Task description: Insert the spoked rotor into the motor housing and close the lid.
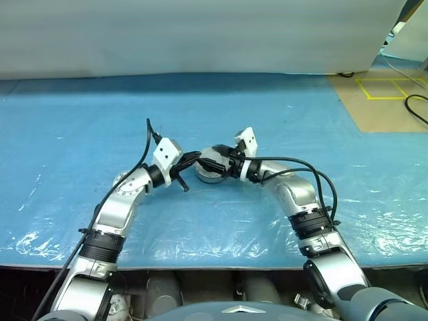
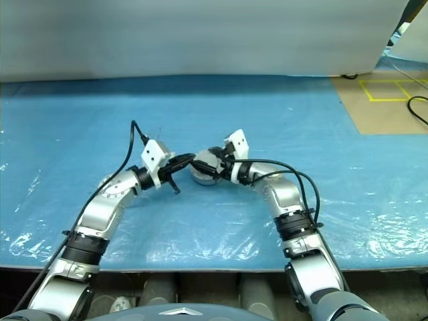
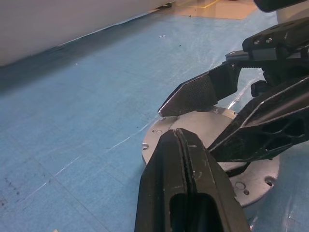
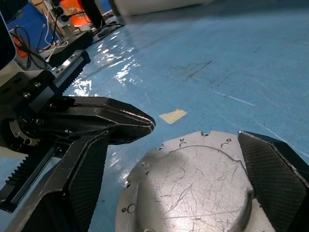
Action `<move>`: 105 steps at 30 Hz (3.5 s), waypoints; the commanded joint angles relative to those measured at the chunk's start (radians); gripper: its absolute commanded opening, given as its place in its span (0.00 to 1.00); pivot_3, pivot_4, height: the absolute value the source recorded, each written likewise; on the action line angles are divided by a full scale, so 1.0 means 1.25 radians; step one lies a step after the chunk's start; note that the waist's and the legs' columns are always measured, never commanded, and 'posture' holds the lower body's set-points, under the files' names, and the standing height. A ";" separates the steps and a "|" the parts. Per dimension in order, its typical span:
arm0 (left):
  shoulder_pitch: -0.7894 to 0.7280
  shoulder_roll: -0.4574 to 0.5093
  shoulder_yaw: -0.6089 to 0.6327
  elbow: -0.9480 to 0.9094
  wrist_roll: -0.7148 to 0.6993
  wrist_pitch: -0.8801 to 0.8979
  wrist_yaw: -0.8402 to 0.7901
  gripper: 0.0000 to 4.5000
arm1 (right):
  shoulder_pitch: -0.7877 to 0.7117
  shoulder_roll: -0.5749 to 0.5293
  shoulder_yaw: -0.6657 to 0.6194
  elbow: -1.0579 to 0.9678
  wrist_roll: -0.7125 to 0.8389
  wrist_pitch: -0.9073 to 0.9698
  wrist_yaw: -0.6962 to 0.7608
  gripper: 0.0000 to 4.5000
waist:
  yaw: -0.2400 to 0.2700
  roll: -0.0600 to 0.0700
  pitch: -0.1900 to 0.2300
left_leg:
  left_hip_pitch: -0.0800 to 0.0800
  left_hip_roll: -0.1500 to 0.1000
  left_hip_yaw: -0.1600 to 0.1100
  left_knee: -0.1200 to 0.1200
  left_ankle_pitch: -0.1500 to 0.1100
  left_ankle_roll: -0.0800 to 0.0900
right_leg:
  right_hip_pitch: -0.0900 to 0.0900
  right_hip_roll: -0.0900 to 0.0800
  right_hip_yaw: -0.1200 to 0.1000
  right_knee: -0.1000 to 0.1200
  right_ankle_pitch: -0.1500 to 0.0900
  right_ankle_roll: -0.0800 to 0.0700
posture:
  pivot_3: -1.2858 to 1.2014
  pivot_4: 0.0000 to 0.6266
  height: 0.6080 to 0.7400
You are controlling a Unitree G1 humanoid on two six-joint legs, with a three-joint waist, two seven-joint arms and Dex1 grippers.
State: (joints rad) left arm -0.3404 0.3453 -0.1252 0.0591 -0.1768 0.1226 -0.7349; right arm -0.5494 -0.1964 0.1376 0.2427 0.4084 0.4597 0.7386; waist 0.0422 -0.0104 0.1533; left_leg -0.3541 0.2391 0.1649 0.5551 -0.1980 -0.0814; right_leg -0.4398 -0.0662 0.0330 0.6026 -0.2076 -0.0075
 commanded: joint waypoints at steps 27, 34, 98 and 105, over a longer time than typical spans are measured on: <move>0.038 -0.012 0.025 0.002 -0.059 -0.002 -0.038 0.00 | -0.088 0.014 -0.228 -0.021 0.112 0.006 -0.105 0.99 | 0.002 0.000 0.004 | -0.001 0.000 0.000 0.001 0.000 0.000 | -0.001 0.001 0.000 0.002 0.000 -0.001 | 0.52 0.24 1.00; 0.025 -0.017 -0.001 0.035 0.014 -0.024 0.006 0.00 | -0.085 0.000 -0.200 -0.010 0.076 0.041 -0.126 0.99 | 0.003 0.000 0.004 | -0.001 0.000 0.000 0.001 0.000 0.000 | -0.001 0.001 0.000 0.002 0.000 0.000 | 0.52 0.24 1.00; 0.127 0.022 0.108 -0.116 -0.122 0.015 0.012 0.00 | -0.074 -0.076 0.099 0.005 -0.275 -0.140 0.092 0.69 | 0.001 0.000 0.004 | 0.002 0.001 0.000 0.007 0.000 0.000 | 0.003 0.000 0.000 0.005 0.000 -0.001 | 0.52 0.24 1.00; 0.122 0.005 0.090 -0.108 -0.115 0.006 0.012 0.00 | -0.074 -0.090 0.116 -0.022 -0.313 -0.075 0.070 0.69 | 0.002 0.000 0.004 | 0.000 0.001 0.000 0.006 0.000 0.000 | 0.001 0.000 -0.001 0.005 0.000 -0.001 | 0.52 0.24 1.00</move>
State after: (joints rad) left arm -0.1821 0.3495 -0.0101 -0.0633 -0.3255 0.1516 -0.7161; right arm -0.6366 -0.2978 0.2789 0.2514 0.0371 0.3456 0.8443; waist 0.0446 -0.0103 0.1579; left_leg -0.3537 0.2407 0.1647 0.5627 -0.1979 -0.0811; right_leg -0.4380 -0.0657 0.0320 0.6085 -0.2077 -0.0087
